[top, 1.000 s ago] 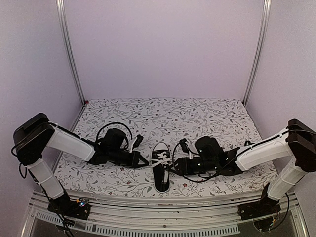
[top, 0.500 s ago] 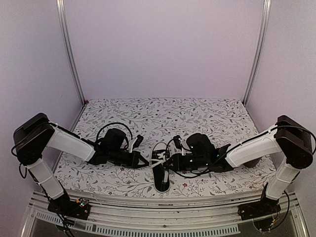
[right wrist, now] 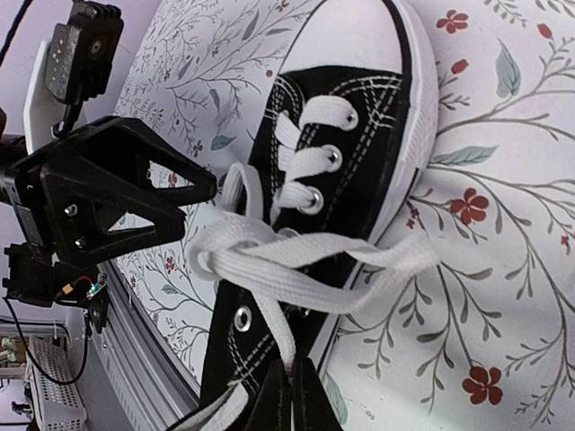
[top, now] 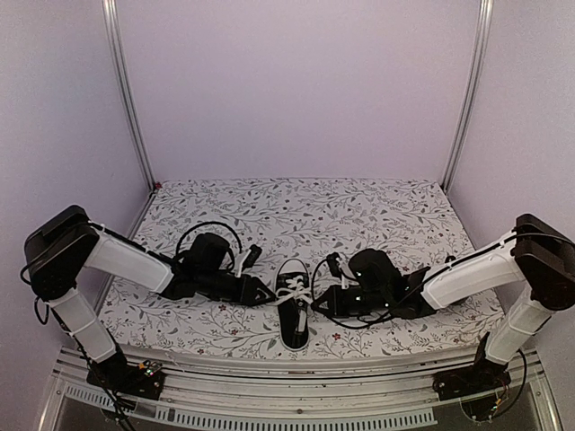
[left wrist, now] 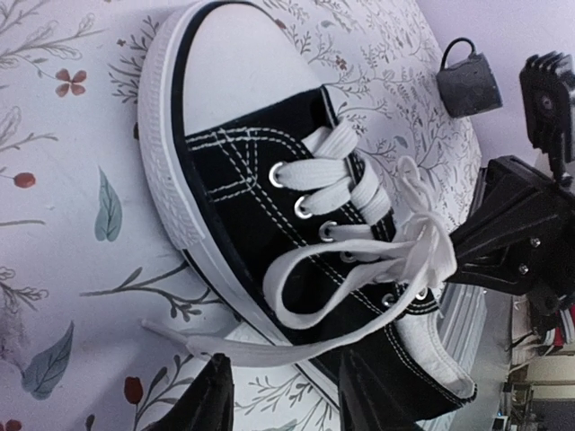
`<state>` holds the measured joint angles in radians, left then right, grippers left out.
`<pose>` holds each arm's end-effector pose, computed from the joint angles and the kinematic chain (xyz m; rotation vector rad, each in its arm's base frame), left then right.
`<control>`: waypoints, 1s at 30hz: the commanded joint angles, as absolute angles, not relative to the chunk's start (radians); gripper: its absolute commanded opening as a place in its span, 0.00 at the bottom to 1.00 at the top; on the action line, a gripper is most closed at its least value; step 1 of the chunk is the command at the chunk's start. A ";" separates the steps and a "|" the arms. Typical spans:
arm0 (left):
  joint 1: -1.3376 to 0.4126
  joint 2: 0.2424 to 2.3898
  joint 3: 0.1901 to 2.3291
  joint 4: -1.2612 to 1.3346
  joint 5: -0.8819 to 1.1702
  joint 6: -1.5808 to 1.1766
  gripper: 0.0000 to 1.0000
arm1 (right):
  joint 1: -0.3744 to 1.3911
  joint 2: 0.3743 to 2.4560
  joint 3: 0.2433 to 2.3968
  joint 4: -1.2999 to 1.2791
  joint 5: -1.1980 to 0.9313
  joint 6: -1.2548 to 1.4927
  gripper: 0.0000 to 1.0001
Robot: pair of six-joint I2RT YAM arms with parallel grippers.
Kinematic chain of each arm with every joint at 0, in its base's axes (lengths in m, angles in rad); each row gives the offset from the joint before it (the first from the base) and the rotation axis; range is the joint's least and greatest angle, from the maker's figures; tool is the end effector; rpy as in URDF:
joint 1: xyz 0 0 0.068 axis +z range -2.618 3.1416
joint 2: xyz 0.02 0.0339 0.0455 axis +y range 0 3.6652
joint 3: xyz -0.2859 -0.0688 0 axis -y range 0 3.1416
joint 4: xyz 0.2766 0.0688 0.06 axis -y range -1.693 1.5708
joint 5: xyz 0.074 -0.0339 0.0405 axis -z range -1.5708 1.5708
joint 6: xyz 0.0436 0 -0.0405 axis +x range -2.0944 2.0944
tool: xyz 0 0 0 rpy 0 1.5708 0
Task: Tie the shoes
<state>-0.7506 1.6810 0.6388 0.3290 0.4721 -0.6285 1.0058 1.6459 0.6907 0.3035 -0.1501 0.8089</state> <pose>0.2264 -0.2383 0.1153 0.4275 2.4819 -1.1927 0.1783 0.2934 0.1364 -0.3346 2.4515 1.0786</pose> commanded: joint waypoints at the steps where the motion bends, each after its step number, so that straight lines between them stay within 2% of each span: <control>1: -0.752 1.652 0.671 0.337 0.478 -0.600 0.45 | 1.004 1.583 0.637 0.269 -0.128 0.832 0.02; 6: -0.751 1.680 0.711 0.313 0.484 -0.579 0.46 | 1.005 1.548 0.600 0.245 -0.124 0.838 0.02; 18: -0.753 1.768 0.834 0.272 0.502 -0.552 0.41 | 1.005 1.536 0.582 0.235 -0.120 0.841 0.02; 23: -0.754 1.807 0.860 0.269 0.496 -0.566 0.40 | 1.004 1.527 0.580 0.235 -0.111 0.846 0.08; 30: -0.755 1.851 0.880 0.275 0.497 -0.592 0.37 | 1.004 1.523 0.580 0.239 -0.109 0.845 0.09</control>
<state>-0.7517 1.8229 0.8562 0.2718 0.4892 -0.5777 1.0058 1.5482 0.5892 0.2398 -0.1268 0.8421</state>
